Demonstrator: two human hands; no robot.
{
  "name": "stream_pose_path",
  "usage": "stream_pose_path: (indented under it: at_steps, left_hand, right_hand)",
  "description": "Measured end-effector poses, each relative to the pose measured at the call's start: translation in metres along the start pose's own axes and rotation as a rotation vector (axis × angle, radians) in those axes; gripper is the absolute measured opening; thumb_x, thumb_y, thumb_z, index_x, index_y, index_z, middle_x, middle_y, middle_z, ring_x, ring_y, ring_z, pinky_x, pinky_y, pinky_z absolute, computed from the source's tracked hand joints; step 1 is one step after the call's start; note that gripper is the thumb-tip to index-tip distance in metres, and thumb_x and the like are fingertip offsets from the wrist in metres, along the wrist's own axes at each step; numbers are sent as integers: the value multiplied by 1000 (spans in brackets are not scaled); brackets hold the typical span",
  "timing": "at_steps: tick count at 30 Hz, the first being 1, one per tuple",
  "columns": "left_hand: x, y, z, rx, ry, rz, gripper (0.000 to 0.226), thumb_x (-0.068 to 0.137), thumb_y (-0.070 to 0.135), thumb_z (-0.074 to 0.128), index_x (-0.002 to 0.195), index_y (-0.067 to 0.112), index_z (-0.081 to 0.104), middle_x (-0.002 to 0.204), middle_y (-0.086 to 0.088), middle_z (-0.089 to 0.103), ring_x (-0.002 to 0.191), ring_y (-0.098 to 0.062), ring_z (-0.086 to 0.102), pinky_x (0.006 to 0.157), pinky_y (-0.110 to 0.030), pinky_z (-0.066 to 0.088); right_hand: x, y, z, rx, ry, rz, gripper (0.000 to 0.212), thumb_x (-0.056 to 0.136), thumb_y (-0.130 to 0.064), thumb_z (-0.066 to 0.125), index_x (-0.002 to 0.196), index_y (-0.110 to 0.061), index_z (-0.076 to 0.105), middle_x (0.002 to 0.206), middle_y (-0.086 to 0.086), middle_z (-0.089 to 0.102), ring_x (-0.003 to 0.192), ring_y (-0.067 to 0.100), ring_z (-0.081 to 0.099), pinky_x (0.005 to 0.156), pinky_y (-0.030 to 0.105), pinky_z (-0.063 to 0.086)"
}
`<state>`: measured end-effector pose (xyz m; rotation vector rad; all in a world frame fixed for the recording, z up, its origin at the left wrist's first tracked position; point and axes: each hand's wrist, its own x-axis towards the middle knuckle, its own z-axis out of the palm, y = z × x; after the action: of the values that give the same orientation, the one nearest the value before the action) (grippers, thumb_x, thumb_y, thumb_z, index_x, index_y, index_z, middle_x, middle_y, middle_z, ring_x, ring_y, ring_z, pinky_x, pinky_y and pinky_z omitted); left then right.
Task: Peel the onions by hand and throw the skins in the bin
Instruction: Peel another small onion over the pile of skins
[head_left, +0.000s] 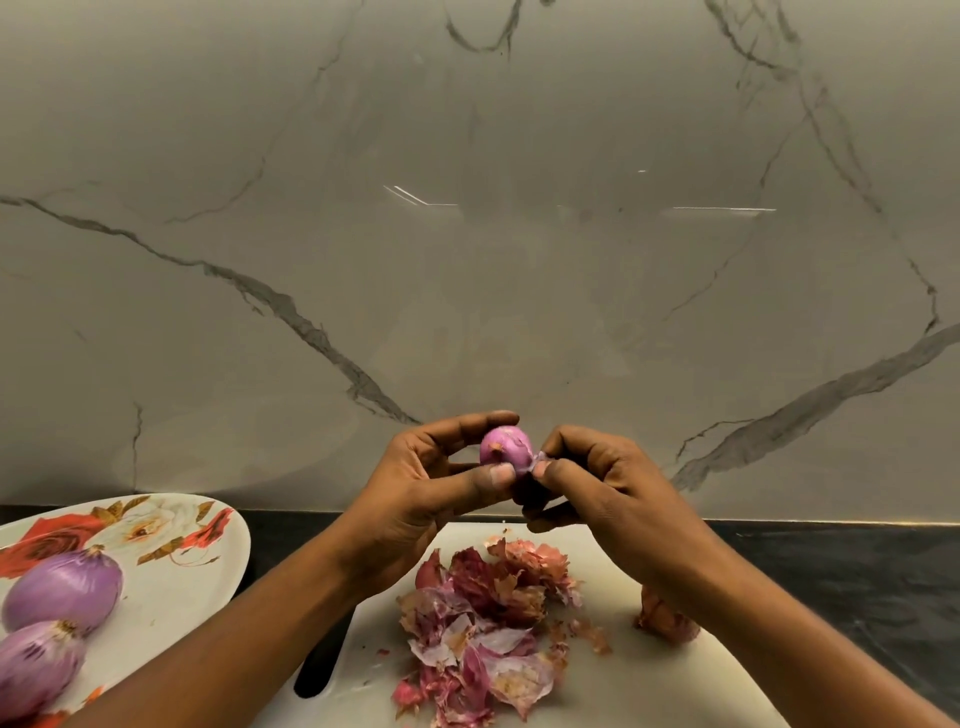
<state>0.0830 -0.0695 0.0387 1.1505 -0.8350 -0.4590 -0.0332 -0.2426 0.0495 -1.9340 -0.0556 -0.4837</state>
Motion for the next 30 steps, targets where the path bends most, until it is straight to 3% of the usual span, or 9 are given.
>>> stream_pose_path:
  at_steps: [5,10,13,17,22,30]
  left_hand:
    - [5,-2,-8,-200,-35,-40,46,88,13,73,134,6,69,134,-28,67,119,-43,69,97,-39,61]
    - [5,-5,-9,-167,-26,-41,52,87,8,73,137,3,61,135,-26,66,116,-48,69,91,-40,63]
    - [4,-6,-8,-68,-30,-40,48,87,10,74,133,6,65,135,-21,67,112,-41,70,87,-36,64]
    - [3,-5,-6,-73,-53,-88,41,88,14,73,129,12,72,133,-19,69,109,-35,70,88,-33,64]
    - [-1,-5,-2,32,-51,-81,44,91,10,73,134,9,68,129,-16,72,116,-38,71,94,-38,62]
    - [-2,-2,0,18,-59,-76,47,86,7,75,132,7,67,127,-15,74,116,-38,72,92,-38,63]
  right_hand:
    - [1,-5,-1,126,54,61,25,105,-3,50,83,-2,60,91,17,77,90,34,76,82,44,66]
    - [-1,1,-7,-162,129,43,19,90,-12,80,79,-1,69,75,10,77,70,21,77,71,39,67]
    - [-1,1,-9,-150,148,57,18,82,-10,88,82,-4,72,72,9,76,68,22,76,66,34,65]
    - [0,-5,-11,38,178,91,12,89,-12,82,97,-7,76,82,12,79,75,25,79,70,33,66]
    - [1,-2,-6,22,107,82,31,85,-34,81,111,-17,78,88,4,82,81,21,80,76,34,66]
    - [-1,-6,-10,117,114,99,19,88,-13,81,107,-11,81,90,8,82,84,25,81,80,39,67]
